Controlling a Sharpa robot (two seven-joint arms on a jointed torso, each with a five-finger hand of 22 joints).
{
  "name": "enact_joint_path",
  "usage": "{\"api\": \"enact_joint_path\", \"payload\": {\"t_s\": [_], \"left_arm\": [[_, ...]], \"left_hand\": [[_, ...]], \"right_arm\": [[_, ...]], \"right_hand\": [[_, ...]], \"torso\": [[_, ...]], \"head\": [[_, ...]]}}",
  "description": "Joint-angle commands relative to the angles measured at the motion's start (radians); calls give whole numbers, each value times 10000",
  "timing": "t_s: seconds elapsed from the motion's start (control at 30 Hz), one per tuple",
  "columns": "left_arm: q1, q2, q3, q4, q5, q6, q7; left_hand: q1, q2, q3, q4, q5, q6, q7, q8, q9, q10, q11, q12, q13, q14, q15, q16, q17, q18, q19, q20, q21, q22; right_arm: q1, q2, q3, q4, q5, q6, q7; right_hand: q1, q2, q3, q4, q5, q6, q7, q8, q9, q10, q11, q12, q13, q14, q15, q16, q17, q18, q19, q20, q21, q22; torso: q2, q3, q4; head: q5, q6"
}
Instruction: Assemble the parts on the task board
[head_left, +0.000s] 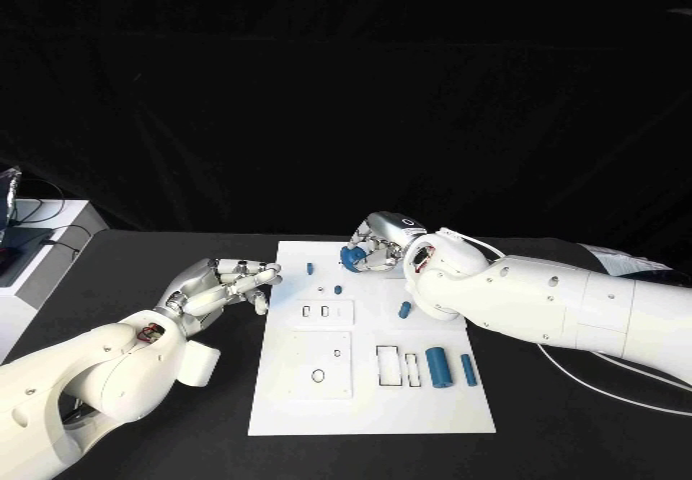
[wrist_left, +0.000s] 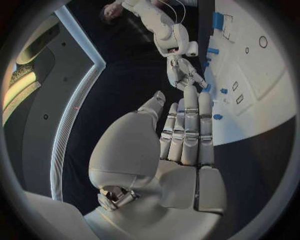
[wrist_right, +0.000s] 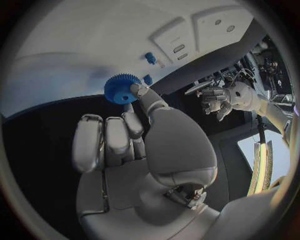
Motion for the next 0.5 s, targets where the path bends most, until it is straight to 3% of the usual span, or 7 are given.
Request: {"api": "enact_joint_path", "payload": {"t_s": [0.03, 0.5], "left_arm": [[6, 29, 8, 42, -21, 182, 38], [7, 75, 8, 26, -22, 186, 33]], "left_hand": [[-29, 98, -31, -35, -16, -59, -28, -39, 12, -96, 6, -44, 14, -56, -18, 46, -14, 190, -73, 20, 40, -8], [-25, 95, -37, -46, -16, -81, -20, -41, 11, -117, 13, -44, 14, -56, -16, 48, -20, 192, -78, 22, 61, -42]], "right_arm": [[-32, 237, 4, -247, -394, -172, 137], [-182, 1161, -27, -1416, -541, -74, 227]], "right_hand": [[-60, -39, -52, 20, 41, 115, 187, 30, 35, -30, -36, -57, 5, -14, -53, -63, 8, -134, 456, -70, 36, 1784], [-50, -39, -52, 15, 32, 95, 195, 27, 34, -44, -31, -82, -1, -10, -50, -60, 32, -131, 453, -67, 24, 1781]], "torso": [[10, 3, -2], [24, 5, 10]], "head": [[10, 7], [68, -36]]}}
